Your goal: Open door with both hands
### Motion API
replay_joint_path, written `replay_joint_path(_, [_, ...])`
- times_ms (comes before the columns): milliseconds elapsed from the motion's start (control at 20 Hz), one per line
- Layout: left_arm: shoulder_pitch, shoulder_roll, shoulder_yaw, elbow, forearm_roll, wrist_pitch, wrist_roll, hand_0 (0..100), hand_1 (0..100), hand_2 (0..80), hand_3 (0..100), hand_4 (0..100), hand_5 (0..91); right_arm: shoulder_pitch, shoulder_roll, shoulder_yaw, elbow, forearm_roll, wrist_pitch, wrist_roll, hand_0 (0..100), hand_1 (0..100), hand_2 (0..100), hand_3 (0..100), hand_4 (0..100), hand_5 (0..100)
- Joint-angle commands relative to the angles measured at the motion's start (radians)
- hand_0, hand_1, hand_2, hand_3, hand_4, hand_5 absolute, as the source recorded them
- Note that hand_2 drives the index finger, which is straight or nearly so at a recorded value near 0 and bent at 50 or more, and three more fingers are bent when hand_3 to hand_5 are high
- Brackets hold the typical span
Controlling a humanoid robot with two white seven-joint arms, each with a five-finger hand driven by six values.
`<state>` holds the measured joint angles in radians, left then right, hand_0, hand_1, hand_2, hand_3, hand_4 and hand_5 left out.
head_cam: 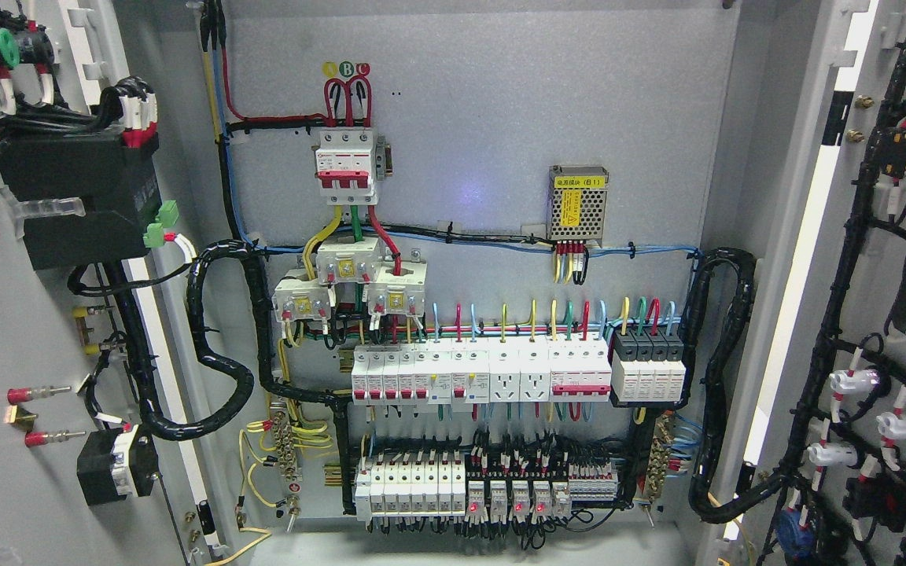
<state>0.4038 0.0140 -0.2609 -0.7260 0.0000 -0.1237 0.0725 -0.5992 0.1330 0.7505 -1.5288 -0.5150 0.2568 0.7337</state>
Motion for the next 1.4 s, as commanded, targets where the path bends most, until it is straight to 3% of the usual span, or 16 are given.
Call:
replay_joint_path(0, [0.064, 0.064, -0.090, -0.324, -0.008, -0.001, 0.001, 0, 0, 0.0, 0, 0, 0.0, -0.014, 0.010, 0.024, 0.025, 0.000, -0.002, 0.001, 19, 0, 0, 0, 0, 0])
replay_joint_path(250, [0.085, 0.110, -0.149, -0.469, -0.009, 0.001, 0.003, 0, 0, 0.0, 0, 0, 0.0, -0.004, -0.024, -0.023, 0.021, -0.002, -0.011, 0.003, 19, 0, 0, 0, 0, 0])
replay_joint_path(401, [0.085, 0.155, -0.190, -0.532, -0.009, 0.001, 0.003, 0, 0, 0.0, 0, 0, 0.0, 0.005, -0.068, -0.083, 0.018, -0.005, -0.014, 0.004, 19, 0, 0, 0, 0, 0])
replay_joint_path(601, [0.089, 0.158, -0.190, -0.567, -0.008, 0.001, 0.003, 0, 0, 0.0, 0, 0, 0.0, 0.021, -0.141, -0.137, 0.007, -0.011, -0.016, 0.004, 19, 0, 0, 0, 0, 0])
replay_joint_path(902, [0.116, 0.211, -0.236, -0.728, 0.001, -0.002, 0.001, 0, 0, 0.0, 0, 0, 0.0, 0.130, -0.164, -0.249, -0.045, -0.010, -0.016, -0.002, 19, 0, 0, 0, 0, 0])
replay_joint_path(1152, [0.116, 0.231, -0.250, -0.840, 0.025, -0.005, 0.001, 0, 0, 0.0, 0, 0, 0.0, 0.228, -0.197, -0.341, -0.184, -0.014, -0.016, -0.083, 19, 0, 0, 0, 0, 0])
replay_joint_path(1352, [0.113, 0.233, -0.250, -0.908, 0.032, -0.005, 0.001, 0, 0, 0.0, 0, 0, 0.0, 0.314, -0.199, -0.414, -0.254, -0.016, -0.018, -0.147, 19, 0, 0, 0, 0, 0])
